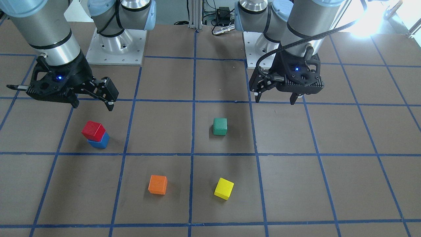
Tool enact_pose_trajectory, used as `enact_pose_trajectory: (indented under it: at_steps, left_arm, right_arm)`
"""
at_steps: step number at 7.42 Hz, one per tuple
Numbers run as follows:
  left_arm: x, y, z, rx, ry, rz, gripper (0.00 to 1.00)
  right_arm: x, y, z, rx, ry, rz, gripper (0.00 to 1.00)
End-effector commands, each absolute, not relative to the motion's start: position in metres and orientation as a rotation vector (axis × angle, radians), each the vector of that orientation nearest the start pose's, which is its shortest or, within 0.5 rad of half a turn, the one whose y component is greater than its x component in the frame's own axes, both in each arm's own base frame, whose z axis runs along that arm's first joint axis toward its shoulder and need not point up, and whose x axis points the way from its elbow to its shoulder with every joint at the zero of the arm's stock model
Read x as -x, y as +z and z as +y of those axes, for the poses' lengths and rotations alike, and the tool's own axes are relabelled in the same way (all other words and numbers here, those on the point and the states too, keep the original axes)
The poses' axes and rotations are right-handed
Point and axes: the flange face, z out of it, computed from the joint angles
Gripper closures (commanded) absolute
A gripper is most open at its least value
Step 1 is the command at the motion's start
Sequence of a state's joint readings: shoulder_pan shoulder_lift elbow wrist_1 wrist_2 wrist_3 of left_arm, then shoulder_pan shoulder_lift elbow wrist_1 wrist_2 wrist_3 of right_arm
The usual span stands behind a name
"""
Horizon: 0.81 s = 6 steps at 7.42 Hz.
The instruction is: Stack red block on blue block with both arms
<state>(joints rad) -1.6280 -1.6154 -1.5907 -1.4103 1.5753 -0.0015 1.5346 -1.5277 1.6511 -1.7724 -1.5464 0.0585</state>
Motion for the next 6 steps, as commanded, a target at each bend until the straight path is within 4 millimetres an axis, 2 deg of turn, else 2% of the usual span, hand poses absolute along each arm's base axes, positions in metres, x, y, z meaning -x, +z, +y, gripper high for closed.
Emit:
enact_pose_trajectory:
  at_steps: [1,3,6]
  left_arm:
    - [0.164,0.473,-0.510,-0.101,-0.152,3.134,0.00]
    - [0.163,0.482,-0.504,-0.103,-0.169,3.132,0.00]
    - [0.163,0.480,-0.503,-0.100,-0.152,3.130,0.00]
  right_arm:
    - [-0.117,0.459,-0.520,-0.129,-0.060,3.123,0.00]
    - [-0.117,0.478,-0.526,-0.150,-0.010,3.113,0.00]
    - [-0.141,0.481,-0.519,-0.079,-0.013,3.116,0.00]
